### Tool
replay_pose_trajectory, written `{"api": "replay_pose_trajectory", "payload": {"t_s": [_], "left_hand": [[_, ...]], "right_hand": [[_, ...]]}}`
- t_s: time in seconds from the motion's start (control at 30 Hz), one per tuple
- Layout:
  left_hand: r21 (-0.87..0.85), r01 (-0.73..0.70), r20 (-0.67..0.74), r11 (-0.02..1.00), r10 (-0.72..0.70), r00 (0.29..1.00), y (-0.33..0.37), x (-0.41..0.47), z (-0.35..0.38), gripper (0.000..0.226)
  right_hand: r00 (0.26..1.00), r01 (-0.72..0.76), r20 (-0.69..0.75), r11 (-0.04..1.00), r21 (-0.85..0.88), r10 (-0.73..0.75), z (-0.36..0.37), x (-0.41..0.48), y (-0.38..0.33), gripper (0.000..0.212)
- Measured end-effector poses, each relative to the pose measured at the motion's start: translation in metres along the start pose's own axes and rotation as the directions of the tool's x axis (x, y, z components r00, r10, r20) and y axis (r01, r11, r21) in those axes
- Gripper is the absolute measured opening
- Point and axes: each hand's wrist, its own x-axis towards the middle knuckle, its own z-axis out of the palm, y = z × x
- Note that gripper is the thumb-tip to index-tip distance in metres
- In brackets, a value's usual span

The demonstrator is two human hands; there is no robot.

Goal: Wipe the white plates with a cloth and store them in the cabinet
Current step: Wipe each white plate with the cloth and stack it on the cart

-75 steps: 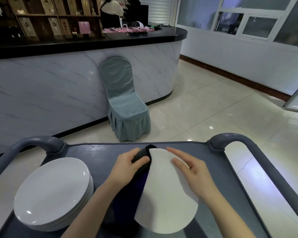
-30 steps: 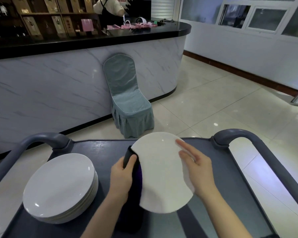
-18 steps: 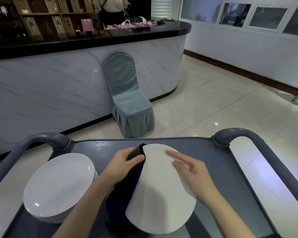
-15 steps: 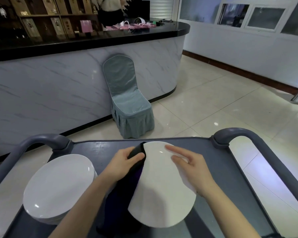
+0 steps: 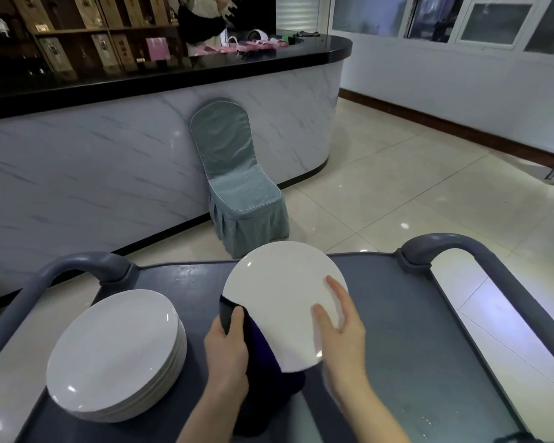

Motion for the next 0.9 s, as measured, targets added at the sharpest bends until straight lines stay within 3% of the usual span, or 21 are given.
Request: {"api": "replay_pose_trajectory", "payload": {"t_s": [0.13,0.27,0.33,0.4,0.5,0.57,0.63,0.7,0.77,0.83,0.9], "left_hand": [[0.218,-0.214,0.232,0.952,0.162,0.959,0.024,0.015,-0.012,0.019],[0.413,-0.388,0.565,0.824,0.102,0.819,0.054,0.023,-0.011,0.02],[0.449,-0.435,0.614,0.781,0.084,0.785,0.061,0.023,-0.007,0.019],[0.373,-0.404,0.58,0.836,0.13,0.804,0.058,0.021,-0.003,0.016],[0.19,-0.286,0.337,0.939,0.211,0.917,0.029,0.01,0.001,0.016],[0.08,-0.153,0.157,0.985,0.139,0.978,0.006,-0.003,0.004,0.017],[0.062,-0.075,0.092,0.995,0.07,0.993,-0.002,-0.006,0.004,0.016],[0.121,-0.131,0.139,0.984,0.114,0.984,0.006,0.004,-0.003,0.015],[0.214,-0.299,0.271,0.93,0.238,0.933,0.021,0.012,-0.012,0.015],[0.275,-0.444,0.42,0.853,0.309,0.853,0.032,0.019,-0.019,0.013],[0.319,-0.537,0.571,0.781,0.294,0.766,0.038,0.021,-0.02,0.01]], "right_hand": [[0.943,0.216,0.289,0.966,-0.144,-0.168,-0.034,0.034,-0.032,0.041],[0.765,0.271,0.642,0.924,-0.269,-0.037,-0.045,0.052,-0.051,0.037],[0.776,0.234,0.63,0.943,-0.239,-0.033,-0.044,0.051,-0.05,0.035],[0.844,0.185,0.534,0.964,-0.192,-0.056,-0.045,0.051,-0.048,0.035],[0.933,0.108,0.353,0.991,-0.08,-0.074,-0.043,0.047,-0.041,0.036],[0.981,0.052,0.189,0.999,0.006,-0.053,-0.037,0.039,-0.035,0.037],[0.996,0.008,0.091,1.0,0.012,-0.009,-0.03,0.028,-0.027,0.037],[0.995,0.036,0.096,0.995,-0.088,-0.027,-0.029,0.017,-0.02,0.036],[0.986,0.097,0.149,0.982,-0.162,-0.073,-0.036,0.016,-0.023,0.038],[0.95,0.182,0.291,0.961,-0.208,-0.117,-0.046,0.023,-0.033,0.04],[0.869,0.272,0.482,0.923,-0.272,-0.114,-0.05,0.029,-0.043,0.038]]}}
